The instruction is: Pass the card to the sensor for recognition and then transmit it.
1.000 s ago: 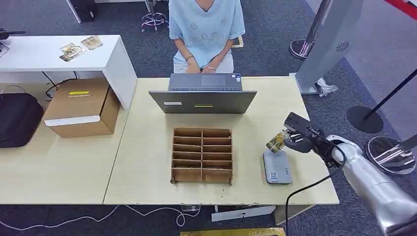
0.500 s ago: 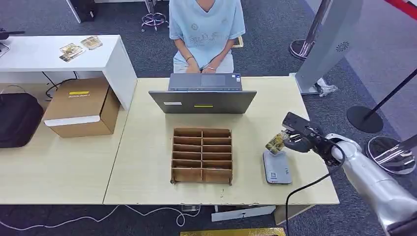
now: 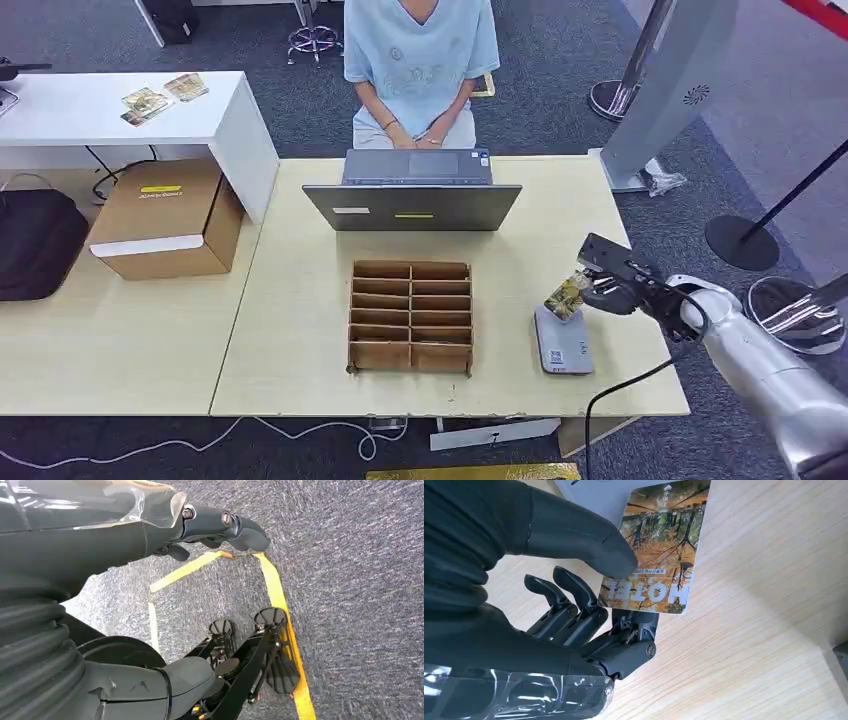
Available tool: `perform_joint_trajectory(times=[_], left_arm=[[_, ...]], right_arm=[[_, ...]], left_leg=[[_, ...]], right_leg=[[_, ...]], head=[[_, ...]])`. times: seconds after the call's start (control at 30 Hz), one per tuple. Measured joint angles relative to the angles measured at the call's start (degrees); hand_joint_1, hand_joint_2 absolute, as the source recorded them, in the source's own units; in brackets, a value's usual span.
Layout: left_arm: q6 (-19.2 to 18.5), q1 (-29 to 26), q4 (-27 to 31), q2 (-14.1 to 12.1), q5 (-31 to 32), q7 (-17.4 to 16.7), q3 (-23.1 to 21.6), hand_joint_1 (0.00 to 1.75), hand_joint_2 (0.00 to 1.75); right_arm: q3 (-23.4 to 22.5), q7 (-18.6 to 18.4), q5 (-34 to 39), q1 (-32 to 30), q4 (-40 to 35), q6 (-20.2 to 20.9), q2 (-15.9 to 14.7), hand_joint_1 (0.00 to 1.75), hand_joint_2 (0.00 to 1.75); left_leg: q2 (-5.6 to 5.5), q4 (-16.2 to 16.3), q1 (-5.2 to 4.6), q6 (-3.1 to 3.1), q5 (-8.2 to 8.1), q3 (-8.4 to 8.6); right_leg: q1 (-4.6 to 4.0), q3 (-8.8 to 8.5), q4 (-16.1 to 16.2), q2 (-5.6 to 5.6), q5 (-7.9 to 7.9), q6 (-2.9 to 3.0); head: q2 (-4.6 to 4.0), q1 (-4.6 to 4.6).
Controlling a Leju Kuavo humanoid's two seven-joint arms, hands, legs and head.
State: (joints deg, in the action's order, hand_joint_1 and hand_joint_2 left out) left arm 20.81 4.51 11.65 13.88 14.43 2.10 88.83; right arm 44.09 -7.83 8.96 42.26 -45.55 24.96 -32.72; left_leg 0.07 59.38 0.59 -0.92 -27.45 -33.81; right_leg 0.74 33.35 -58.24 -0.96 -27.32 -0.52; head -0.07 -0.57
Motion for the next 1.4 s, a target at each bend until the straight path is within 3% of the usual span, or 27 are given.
perform_joint_trajectory(times=[0.6, 0.87, 1.4], left_arm=[[0.53, -0.05, 0.00, 0.50, -0.13, -0.94, 0.00, 0.00, 1.75], [2.27, -0.04, 0.00, 1.07, 1.38, -2.08, -0.02, 0.00, 1.75], [1.40, -0.20, 0.00, 1.33, 3.15, -3.75, -0.54, 0.00, 1.75]], right_arm=[[0.87, -1.07, 1.86, -3.34, -7.24, -0.81, -5.29, 1.75, 1.75], [1.53, -0.83, 0.46, -3.48, -7.50, -1.03, -4.77, 1.75, 1.75], [2.69, -0.37, -0.11, -3.00, -7.11, -0.88, -3.30, 1.75, 1.75]], left_leg=[[0.01, 0.00, 0.00, 0.01, -0.01, 0.00], [0.01, 0.00, 0.00, 0.01, -0.01, -0.02], [0.00, 0.00, 0.00, 0.01, -0.01, -0.02]], right_leg=[[0.00, 0.00, 0.01, 0.02, 0.00, 0.00], [0.00, -0.01, 0.00, 0.01, 0.00, 0.00], [0.00, -0.01, 0.00, 0.00, 0.00, 0.00]], head=[[0.00, -0.02], [0.00, -0.02], [0.00, 0.00]])
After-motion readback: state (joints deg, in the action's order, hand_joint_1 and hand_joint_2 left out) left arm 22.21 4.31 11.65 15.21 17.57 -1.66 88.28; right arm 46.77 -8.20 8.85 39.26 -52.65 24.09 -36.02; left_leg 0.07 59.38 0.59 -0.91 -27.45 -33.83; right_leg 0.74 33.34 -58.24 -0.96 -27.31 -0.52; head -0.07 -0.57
